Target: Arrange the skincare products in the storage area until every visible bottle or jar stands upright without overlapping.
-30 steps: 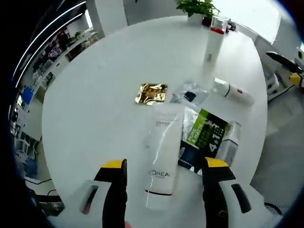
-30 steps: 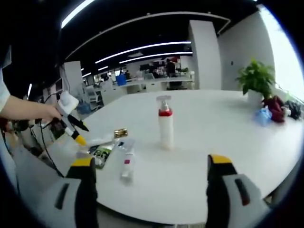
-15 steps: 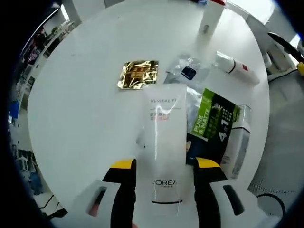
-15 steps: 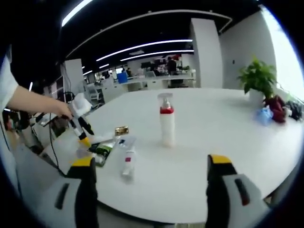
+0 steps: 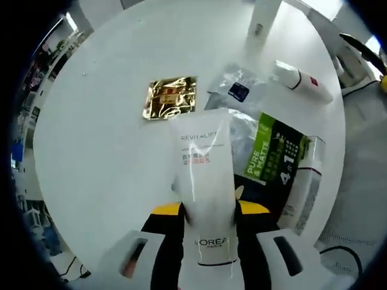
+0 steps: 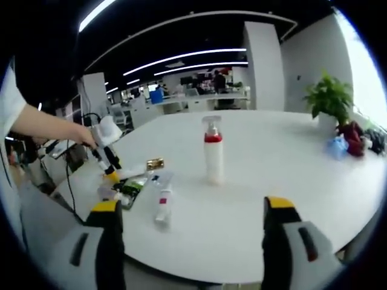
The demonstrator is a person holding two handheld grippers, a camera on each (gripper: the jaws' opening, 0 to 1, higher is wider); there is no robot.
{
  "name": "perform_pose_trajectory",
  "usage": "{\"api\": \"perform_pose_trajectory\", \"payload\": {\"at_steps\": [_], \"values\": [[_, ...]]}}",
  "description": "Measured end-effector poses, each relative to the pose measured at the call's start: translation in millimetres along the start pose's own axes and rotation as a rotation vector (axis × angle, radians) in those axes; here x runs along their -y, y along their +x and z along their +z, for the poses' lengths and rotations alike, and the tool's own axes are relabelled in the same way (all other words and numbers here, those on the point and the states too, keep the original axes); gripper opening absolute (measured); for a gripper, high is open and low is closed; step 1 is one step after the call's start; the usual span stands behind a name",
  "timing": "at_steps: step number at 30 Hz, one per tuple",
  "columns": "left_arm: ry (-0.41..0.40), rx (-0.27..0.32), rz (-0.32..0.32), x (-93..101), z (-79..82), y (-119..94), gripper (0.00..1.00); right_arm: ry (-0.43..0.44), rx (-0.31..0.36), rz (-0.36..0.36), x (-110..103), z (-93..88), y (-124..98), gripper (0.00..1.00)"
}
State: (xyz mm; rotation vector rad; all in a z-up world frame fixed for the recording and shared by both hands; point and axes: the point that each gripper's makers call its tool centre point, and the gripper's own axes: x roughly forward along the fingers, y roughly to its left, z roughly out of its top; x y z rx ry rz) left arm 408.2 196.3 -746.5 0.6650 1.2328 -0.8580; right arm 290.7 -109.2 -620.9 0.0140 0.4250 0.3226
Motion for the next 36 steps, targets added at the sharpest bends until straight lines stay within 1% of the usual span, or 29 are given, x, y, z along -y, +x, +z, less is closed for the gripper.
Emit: {"api": "perform_pose_trajectory", "payload": {"at_steps": [4, 8, 13, 15, 17, 20, 22, 26, 29, 31, 33, 35, 36], "values": [[-0.019, 0.001, 0.004, -1.7, -1.2, 1, 0.29, -0.003, 0.000, 0.000, 0, 0.0, 0, 0.97], [-0.041, 0.017, 0.015, -1.1, -2.0, -2, 0.28, -0.004, 0.002, 0.000, 0, -0.1, 0, 0.97], [-0.055, 0.069, 0.022, 5.0, 1.9, -14, 0.28, -0.008, 0.003, 0.003, -1, -0.1, 0, 0.96], [-0.049, 0.103, 0.032, 9.2, 3.5, -23, 0.28, -0.009, 0.004, 0.005, -1, -0.1, -1, 0.96], [-0.047, 0.120, 0.044, 10.8, 2.6, -29, 0.28, -0.011, 0.005, 0.007, -2, 0.0, -1, 0.96], [-0.043, 0.167, 0.088, 8.3, 0.1, -38, 0.28, -0.016, 0.007, 0.010, -3, 0.4, -1, 0.96], [-0.047, 0.187, 0.104, 7.6, -2.7, -43, 0.28, -0.017, 0.007, 0.013, -3, 0.4, -1, 0.95], [-0.077, 0.261, 0.156, 5.5, -4.7, -56, 0.28, -0.023, 0.008, 0.019, -4, 1.3, -1, 0.95], [-0.113, 0.336, 0.195, 4.9, -0.9, -69, 0.28, -0.026, 0.009, 0.023, -5, 1.6, -2, 0.95], [-0.128, 0.368, 0.223, 5.1, 0.1, -78, 0.28, -0.029, 0.009, 0.027, -6, 1.9, -2, 0.95], [-0.125, 0.398, 0.258, 4.0, 2.6, -85, 0.28, -0.032, 0.008, 0.031, -7, 2.0, -2, 0.94], [-0.140, 0.428, 0.271, 6.1, 5.4, -92, 0.28, -0.036, 0.008, 0.036, -7, 2.7, -2, 0.93], [-0.156, 0.456, 0.284, 6.6, 8.7, -97, 0.28, -0.038, 0.008, 0.038, -8, 3.1, -2, 0.93]]}}
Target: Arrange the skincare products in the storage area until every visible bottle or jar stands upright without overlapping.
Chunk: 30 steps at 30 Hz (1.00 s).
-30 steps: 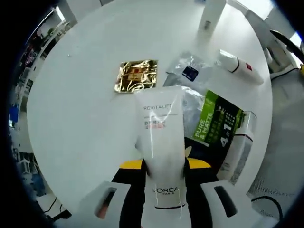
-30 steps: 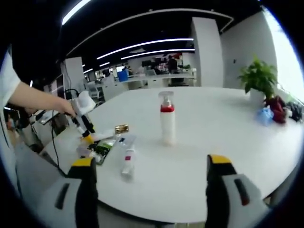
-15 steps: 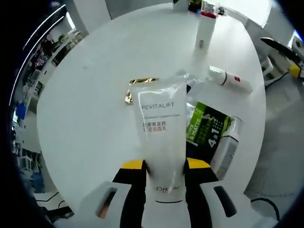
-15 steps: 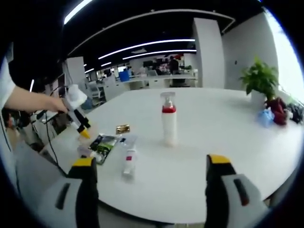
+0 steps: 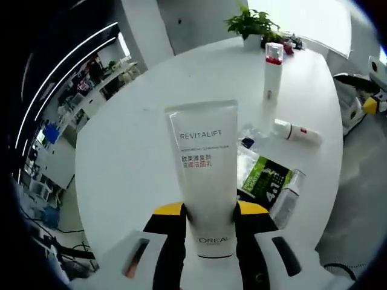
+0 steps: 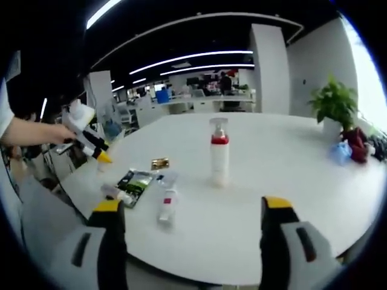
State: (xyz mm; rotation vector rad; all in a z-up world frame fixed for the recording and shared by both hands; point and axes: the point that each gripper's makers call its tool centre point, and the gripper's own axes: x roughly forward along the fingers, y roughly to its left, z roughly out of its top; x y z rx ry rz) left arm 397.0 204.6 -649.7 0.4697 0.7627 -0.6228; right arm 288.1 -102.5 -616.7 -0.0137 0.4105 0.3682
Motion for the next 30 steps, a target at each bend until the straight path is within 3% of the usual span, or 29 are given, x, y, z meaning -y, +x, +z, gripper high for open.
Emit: {"api": "perform_pose_trajectory", "payload": {"at_steps": [8, 15, 21, 26, 30], "values": [[-0.070, 0.154, 0.083, 9.1, 34.4, -22, 0.28, -0.003, -0.003, -0.002, 0, 0.4, -1, 0.91], [-0.116, 0.227, 0.130, 25.7, 45.8, -33, 0.28, 0.015, 0.000, 0.006, -1, 1.6, -3, 0.89], [-0.164, 0.307, 0.185, 41.7, 59.5, -49, 0.28, 0.032, -0.014, 0.020, -3, 4.8, -4, 0.81], [-0.175, 0.359, 0.214, 58.8, 70.5, -61, 0.28, 0.106, 0.036, 0.069, -19, 24.6, 1, 0.81], [-0.204, 0.402, 0.220, 71.4, 77.3, -71, 0.28, 0.119, 0.089, 0.172, -53, 51.2, 11, 0.78]]}}
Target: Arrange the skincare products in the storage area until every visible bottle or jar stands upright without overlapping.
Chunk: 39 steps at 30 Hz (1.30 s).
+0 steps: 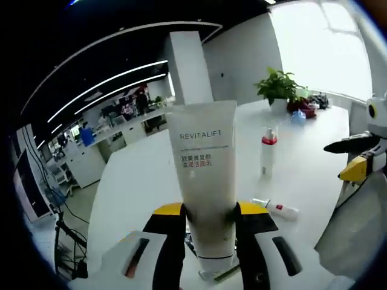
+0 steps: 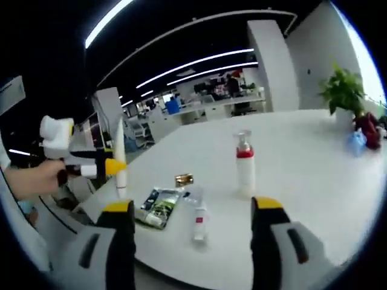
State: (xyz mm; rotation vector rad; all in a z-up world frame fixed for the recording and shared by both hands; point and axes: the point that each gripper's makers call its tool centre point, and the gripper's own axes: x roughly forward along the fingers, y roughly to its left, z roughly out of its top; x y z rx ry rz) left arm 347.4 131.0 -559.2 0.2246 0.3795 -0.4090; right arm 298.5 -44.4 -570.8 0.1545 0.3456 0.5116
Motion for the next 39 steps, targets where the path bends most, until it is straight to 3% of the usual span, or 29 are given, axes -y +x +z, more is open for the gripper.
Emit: {"api": "perform_pose_trajectory", "payload": {"at_steps": [6, 8, 12, 20, 25, 35, 39], "values": [[-0.039, 0.016, -0.014, 21.4, 1.0, -11, 0.28, -0.005, 0.064, 0.185, -58, 35.1, 22, 0.68], [-0.042, 0.018, -0.021, 29.2, 0.1, -14, 0.28, -0.001, 0.071, 0.259, -78, 42.4, 27, 0.61], [-0.044, 0.025, -0.058, 50.2, 1.2, -22, 0.28, -0.031, 0.080, 0.337, -101, 52.0, 35, 0.43], [0.009, 0.030, -0.114, 84.2, 0.9, -30, 0.28, -0.055, 0.099, 0.353, -108, 58.2, 40, 0.35], [0.000, 0.033, -0.127, 88.9, 1.7, -31, 0.28, -0.046, 0.089, 0.336, -103, 52.9, 36, 0.22], [0.008, 0.044, -0.142, 95.1, 9.2, -31, 0.29, -0.010, 0.118, 0.334, -100, 49.7, 32, 0.17], [0.012, 0.040, -0.159, 97.5, 8.3, -31, 0.29, -0.017, 0.093, 0.364, -100, 48.7, 31, 0.15]]}}
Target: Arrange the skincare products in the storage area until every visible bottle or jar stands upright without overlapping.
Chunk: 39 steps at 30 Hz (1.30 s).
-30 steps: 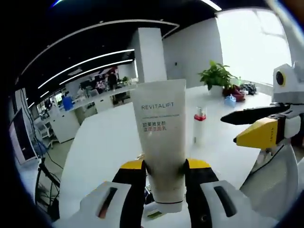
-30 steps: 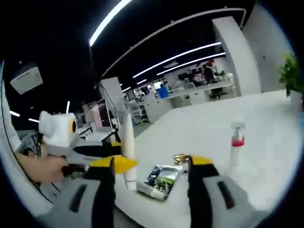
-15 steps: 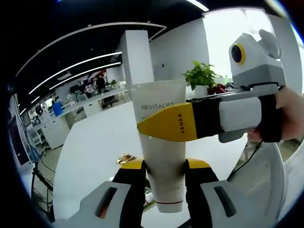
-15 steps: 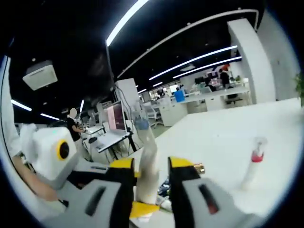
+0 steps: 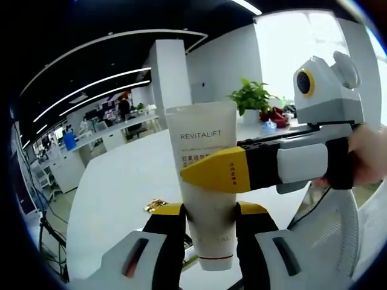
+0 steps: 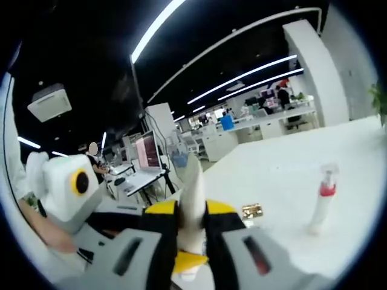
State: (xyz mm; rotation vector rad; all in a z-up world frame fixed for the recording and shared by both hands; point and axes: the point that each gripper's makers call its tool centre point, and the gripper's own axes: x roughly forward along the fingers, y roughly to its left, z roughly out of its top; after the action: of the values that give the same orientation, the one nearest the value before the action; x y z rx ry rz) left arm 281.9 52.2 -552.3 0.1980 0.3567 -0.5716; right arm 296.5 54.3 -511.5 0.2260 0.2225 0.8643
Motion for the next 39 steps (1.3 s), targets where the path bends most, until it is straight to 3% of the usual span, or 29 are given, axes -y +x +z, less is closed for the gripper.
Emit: {"api": "perform_pose_trajectory", "payload": {"at_steps": [6, 10, 13, 16, 18, 19, 21, 23, 28, 35, 39], "values": [[-0.004, 0.022, -0.105, 8.0, 3.0, 1, 0.30, 0.011, -0.012, 0.062, 3, 1.0, -6, 0.12], [0.000, 0.018, -0.255, 21.6, 5.9, 0, 0.29, -0.016, -0.031, 0.155, 4, 2.5, -17, 0.12], [0.066, -0.003, -0.369, 28.6, 5.6, -1, 0.29, -0.034, -0.032, 0.275, -3, 10.9, -24, 0.12], [0.071, -0.038, -0.473, 35.8, 1.6, -4, 0.29, -0.042, -0.030, 0.378, -11, 20.4, -29, 0.12], [0.115, -0.029, -0.525, 36.9, 4.3, -5, 0.28, -0.080, -0.052, 0.423, -14, 21.5, -31, 0.12], [0.135, -0.046, -0.578, 40.5, 2.8, -9, 0.27, -0.100, -0.080, 0.481, -20, 20.2, -35, 0.12], [0.159, -0.071, -0.669, 47.5, 0.8, -14, 0.23, -0.159, -0.128, 0.529, -25, 15.8, -37, 0.12], [0.218, -0.090, -0.722, 49.9, -1.9, -16, 0.21, -0.212, -0.153, 0.584, -32, 12.1, -40, 0.12], [0.264, -0.106, -0.790, 55.1, 1.1, -16, 0.24, -0.233, -0.188, 0.673, -45, 2.9, -42, 0.12], [0.306, -0.122, -0.825, 57.7, -1.3, -11, 0.19, -0.267, -0.203, 0.678, -40, -4.7, -37, 0.12], [0.277, -0.116, -0.823, 53.8, -0.1, -5, 0.17, -0.268, -0.194, 0.674, -34, -4.7, -35, 0.12]]}}
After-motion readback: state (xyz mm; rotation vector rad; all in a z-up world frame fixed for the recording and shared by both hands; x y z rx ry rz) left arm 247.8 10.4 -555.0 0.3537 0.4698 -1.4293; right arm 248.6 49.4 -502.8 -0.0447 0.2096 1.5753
